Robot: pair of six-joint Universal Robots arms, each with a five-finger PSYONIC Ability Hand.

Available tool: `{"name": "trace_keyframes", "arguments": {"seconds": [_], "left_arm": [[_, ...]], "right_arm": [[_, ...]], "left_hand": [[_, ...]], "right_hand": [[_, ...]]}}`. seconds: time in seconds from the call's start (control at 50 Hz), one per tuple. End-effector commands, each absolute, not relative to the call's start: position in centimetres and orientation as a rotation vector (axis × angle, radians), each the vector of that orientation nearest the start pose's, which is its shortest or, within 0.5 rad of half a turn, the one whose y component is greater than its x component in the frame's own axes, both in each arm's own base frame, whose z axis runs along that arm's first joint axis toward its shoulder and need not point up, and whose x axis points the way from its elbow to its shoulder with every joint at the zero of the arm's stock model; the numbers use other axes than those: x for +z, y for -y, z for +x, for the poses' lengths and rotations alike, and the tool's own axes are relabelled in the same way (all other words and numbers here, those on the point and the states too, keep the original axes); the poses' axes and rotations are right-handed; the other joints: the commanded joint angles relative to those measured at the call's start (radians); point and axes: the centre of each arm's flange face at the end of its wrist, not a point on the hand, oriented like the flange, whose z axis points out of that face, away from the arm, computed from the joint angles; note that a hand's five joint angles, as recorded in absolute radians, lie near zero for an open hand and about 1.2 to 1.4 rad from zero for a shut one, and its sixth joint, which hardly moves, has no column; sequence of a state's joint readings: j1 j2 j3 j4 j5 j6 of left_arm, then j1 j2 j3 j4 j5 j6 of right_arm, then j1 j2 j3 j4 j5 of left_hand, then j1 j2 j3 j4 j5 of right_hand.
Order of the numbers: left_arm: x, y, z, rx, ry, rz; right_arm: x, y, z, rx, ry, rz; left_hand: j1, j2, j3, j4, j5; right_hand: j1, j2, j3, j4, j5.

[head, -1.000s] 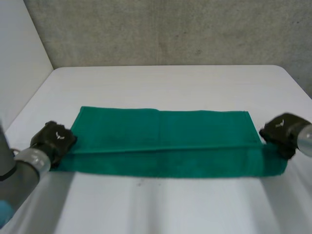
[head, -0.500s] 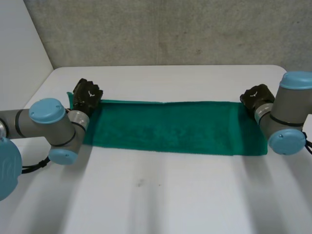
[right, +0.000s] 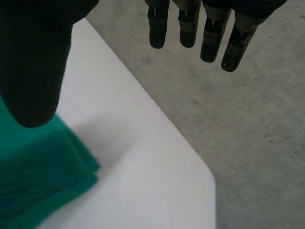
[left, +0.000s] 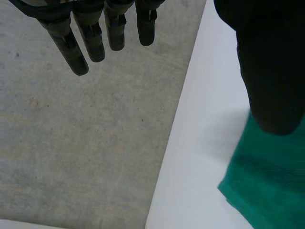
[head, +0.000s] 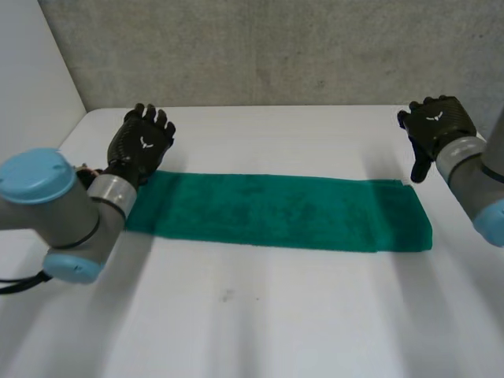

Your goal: Fold the towel.

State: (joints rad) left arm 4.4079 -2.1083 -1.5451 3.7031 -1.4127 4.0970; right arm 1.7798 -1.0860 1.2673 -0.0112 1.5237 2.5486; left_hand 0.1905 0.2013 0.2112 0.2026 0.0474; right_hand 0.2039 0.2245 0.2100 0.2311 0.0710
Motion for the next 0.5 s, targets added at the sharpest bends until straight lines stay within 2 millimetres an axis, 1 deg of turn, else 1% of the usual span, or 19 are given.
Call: {"name": "trace_keyframes", "arguments": {"seconds": [0.02, 0.1, 0.14, 0.18, 0.22, 0.28, 0.3, 0.38, 0.42, 0.44, 0.46, 0.5], "left_arm": [[16.7, 29.2, -24.7, -1.984, -1.678, 1.274], [15.9, 28.0, -24.5, -2.026, -1.841, 1.214], [15.7, 27.8, -24.3, -2.041, -1.900, 1.180], [15.6, 28.0, -24.0, -2.055, -1.961, 1.122], [15.6, 28.1, -23.8, -2.061, -1.977, 1.092], [15.7, 28.5, -23.5, -2.057, -1.984, 1.059], [15.7, 28.6, -23.4, -2.055, -1.986, 1.051], [15.7, 28.7, -23.1, -2.048, -1.989, 1.040], [15.6, 28.7, -23.1, -2.047, -1.992, 1.038], [15.6, 28.7, -23.1, -2.045, -1.994, 1.038], [15.6, 28.7, -23.1, -2.045, -1.994, 1.038], [15.6, 28.6, -23.1, -2.045, -1.994, 1.038]], "right_arm": [[20.1, 32.4, 18.7, -1.800, -2.513, -1.035], [18.2, 31.3, 18.1, -1.684, -2.548, -1.018], [17.4, 31.3, 17.6, -1.666, -2.562, -0.989], [17.2, 31.3, 17.4, -1.670, -2.561, -0.979], [16.2, 31.5, 17.2, -1.702, -2.550, -0.947], [15.7, 31.7, 17.0, -1.741, -2.538, -0.934], [15.0, 32.0, 16.8, -1.749, -2.541, -0.929], [13.4, 32.6, 16.6, -1.720, -2.559, -0.924], [13.0, 32.7, 16.6, -1.711, -2.563, -0.924], [12.9, 32.8, 16.6, -1.709, -2.567, -0.922], [12.7, 32.9, 16.6, -1.709, -2.567, -0.922], [12.6, 33.2, 16.5, -1.723, -2.562, -0.920]], "left_hand": [[-0.016, -0.027, -0.037, -0.028, -0.047], [-0.016, -0.027, -0.037, -0.028, -0.047], [-0.016, -0.027, -0.037, -0.028, -0.047], [-0.016, -0.027, -0.037, -0.028, -0.047], [-0.016, -0.027, -0.037, -0.028, -0.047], [-0.016, -0.027, -0.037, -0.028, -0.047], [-0.016, -0.027, -0.037, -0.028, -0.047], [-0.016, -0.027, -0.037, -0.028, -0.047], [-0.016, -0.027, -0.037, -0.028, -0.047], [-0.016, -0.027, -0.037, -0.028, -0.047], [-0.016, -0.027, -0.037, -0.028, -0.047], [-0.016, -0.027, -0.037, -0.028, -0.047]], "right_hand": [[-0.029, -0.050, -0.036, -0.057, -0.071], [-0.029, -0.050, -0.036, -0.057, -0.071], [0.007, -0.014, 0.001, -0.020, -0.035], [0.022, 0.001, 0.016, -0.005, -0.020], [0.063, 0.042, 0.057, 0.036, 0.021], [0.107, 0.086, 0.101, 0.080, 0.065], [0.142, 0.121, 0.136, 0.115, 0.100], [0.230, 0.210, 0.224, 0.203, 0.189], [0.271, 0.251, 0.265, 0.244, 0.230], [0.315, 0.295, 0.309, 0.288, 0.273], [0.455, 0.434, 0.449, 0.428, 0.413], [0.585, 0.564, 0.579, 0.558, 0.543]]}}
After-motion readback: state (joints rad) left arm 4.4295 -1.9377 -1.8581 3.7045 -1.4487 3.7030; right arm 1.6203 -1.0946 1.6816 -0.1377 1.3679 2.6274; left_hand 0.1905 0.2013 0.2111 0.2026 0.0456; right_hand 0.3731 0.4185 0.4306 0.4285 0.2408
